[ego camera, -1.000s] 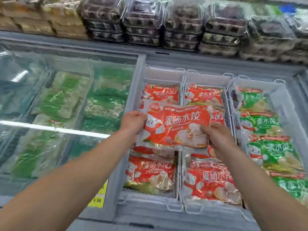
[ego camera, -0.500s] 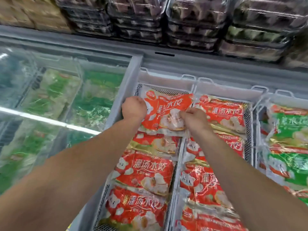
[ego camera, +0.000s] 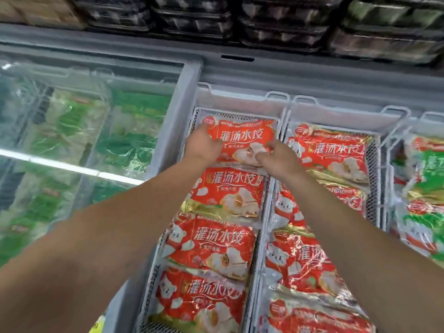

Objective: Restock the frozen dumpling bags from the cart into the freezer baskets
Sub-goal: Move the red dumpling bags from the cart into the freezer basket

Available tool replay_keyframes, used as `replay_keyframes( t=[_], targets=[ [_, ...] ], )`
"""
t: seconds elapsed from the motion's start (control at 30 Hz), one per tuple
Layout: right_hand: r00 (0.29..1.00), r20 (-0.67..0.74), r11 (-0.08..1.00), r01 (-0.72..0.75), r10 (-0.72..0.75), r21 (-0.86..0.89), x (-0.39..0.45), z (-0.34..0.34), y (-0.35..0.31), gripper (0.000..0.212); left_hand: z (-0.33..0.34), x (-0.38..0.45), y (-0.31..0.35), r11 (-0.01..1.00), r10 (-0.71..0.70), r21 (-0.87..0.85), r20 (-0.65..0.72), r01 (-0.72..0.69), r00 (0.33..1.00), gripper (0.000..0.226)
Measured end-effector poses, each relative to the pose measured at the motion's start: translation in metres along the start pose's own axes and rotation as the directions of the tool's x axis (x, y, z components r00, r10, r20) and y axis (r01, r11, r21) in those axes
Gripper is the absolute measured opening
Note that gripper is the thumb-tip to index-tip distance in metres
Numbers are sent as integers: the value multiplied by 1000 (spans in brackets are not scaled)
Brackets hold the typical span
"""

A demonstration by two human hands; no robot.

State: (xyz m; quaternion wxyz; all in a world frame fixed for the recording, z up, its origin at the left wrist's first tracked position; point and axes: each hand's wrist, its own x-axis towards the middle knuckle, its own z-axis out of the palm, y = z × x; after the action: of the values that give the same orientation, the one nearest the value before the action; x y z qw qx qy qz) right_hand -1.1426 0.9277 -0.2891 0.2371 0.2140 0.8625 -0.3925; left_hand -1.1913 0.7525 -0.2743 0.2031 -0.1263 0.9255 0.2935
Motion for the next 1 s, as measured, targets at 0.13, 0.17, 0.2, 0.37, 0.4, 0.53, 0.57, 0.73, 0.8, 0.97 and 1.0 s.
replay_keyframes(
  t=[0.13,0.17,0.2,0.37,0.4,0.53,0.57,0.73,0.8,0.97,1.0],
  targets=[
    [999,5,997,39,-39,-62,-64,8,0,49,-23,-53,-16,995,87,-50,81,-83,993,47],
    [999,4,996,52,-52,-76,-81,10,0,47,-29,-69,-20,994,104,-54,99,-99,990,47],
    [999,6,994,54,-54,-91,-93,14,0,46,-32,-80,-26,992,114,-60,112,-108,987,46],
    [998,-22,990,57,-61,-130,-189,30,-4,55,-58,-160,-62,980,197,-24,138,-195,971,45],
    [997,-36,987,56,-63,-153,-209,35,-4,55,-63,-176,-70,976,216,-17,146,-216,965,46],
    [988,-133,983,59,-83,-176,-302,76,-2,53,-81,-247,-125,942,330,6,179,-336,927,49],
    [984,-157,985,57,-82,-161,-321,87,1,52,-83,-261,-140,933,355,-8,187,-360,916,50],
    [964,-262,991,15,-51,-135,-419,151,19,46,-94,-328,-219,870,484,-36,248,-491,839,54],
    [956,-292,992,-13,-25,-129,-442,163,29,47,-94,-343,-235,866,490,-42,274,-499,828,53],
    [934,-338,991,-131,113,-32,-529,208,56,49,-91,-404,-281,835,508,0,381,-550,772,59],
    [929,-342,988,-155,143,-10,-544,217,65,49,-88,-417,-286,827,513,6,401,-563,759,54]
  ],
)
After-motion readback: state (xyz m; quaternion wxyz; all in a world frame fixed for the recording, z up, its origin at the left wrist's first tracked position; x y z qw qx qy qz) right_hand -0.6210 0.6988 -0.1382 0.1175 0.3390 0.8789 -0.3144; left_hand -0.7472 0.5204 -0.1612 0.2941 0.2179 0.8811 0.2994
